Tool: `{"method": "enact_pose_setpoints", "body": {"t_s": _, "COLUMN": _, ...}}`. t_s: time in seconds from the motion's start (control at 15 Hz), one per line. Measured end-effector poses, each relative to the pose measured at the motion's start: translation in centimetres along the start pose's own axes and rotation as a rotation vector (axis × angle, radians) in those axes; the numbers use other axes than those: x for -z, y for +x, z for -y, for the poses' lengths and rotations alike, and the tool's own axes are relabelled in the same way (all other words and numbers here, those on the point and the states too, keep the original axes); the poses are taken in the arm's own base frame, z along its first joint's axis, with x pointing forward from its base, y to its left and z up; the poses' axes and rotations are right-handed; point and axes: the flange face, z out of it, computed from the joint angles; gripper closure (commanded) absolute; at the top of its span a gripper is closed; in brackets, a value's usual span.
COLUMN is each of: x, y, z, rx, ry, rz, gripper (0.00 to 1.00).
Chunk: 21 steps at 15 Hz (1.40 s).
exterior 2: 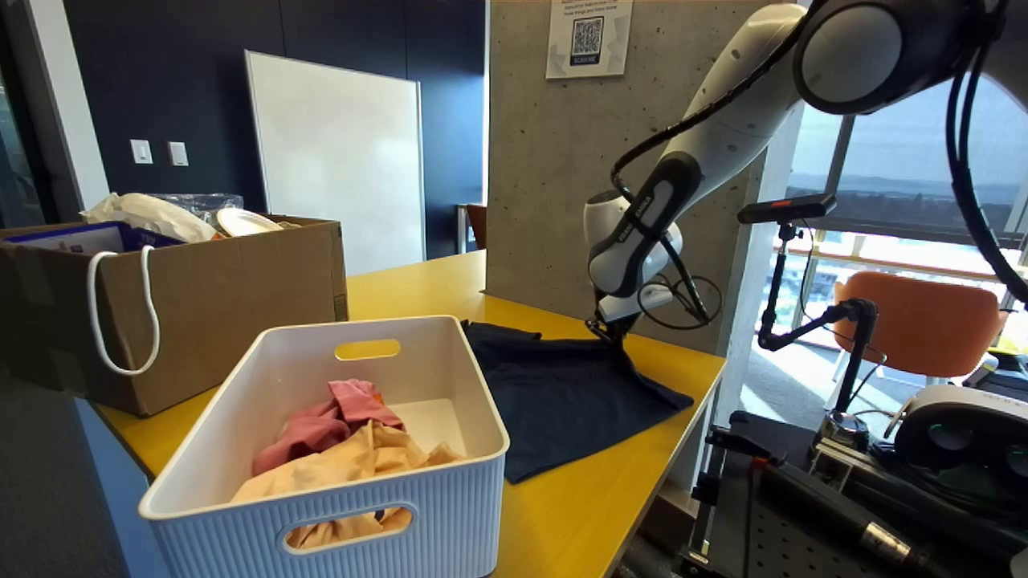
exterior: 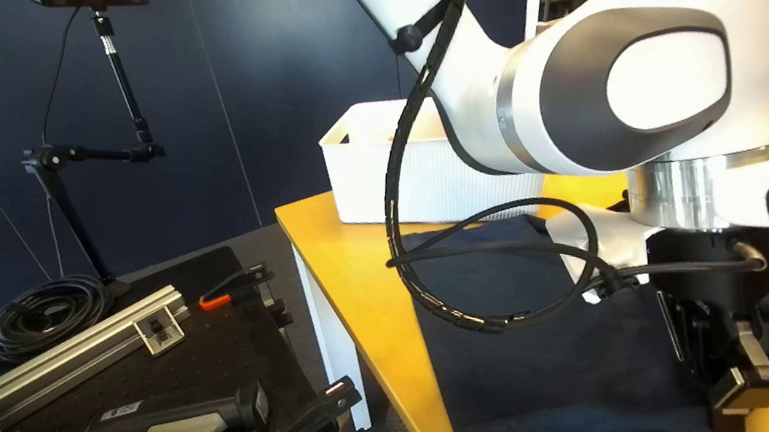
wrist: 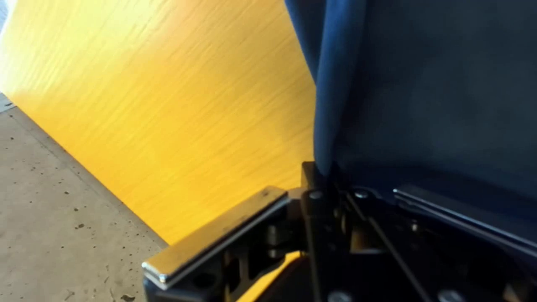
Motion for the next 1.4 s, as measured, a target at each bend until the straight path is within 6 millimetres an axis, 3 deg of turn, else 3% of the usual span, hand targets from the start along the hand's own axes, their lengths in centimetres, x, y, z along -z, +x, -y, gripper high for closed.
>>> {"method": "enact_pose_setpoints", "body": {"t_s": 0.27, "x": 0.1, "y": 0.6, "z": -1.6, "rx": -0.019, "ry": -0.061, "rz": -0.028, "gripper": 0.32}}
{"method": "enact_pose_setpoints", "body": {"t_s": 0.53, "x": 0.4, "y": 0.6, "z": -1.7, "rx": -0.033, "ry": -0.082, "rz": -0.040, "gripper": 0.02}}
{"method": "enact_pose_setpoints", "body": {"t_s": 1.4, "x": -0.7, "y": -0.3, "z": -3.1, "rx": -0.068, "ry": -0.171, "rz": 0.035, "gripper": 0.00}}
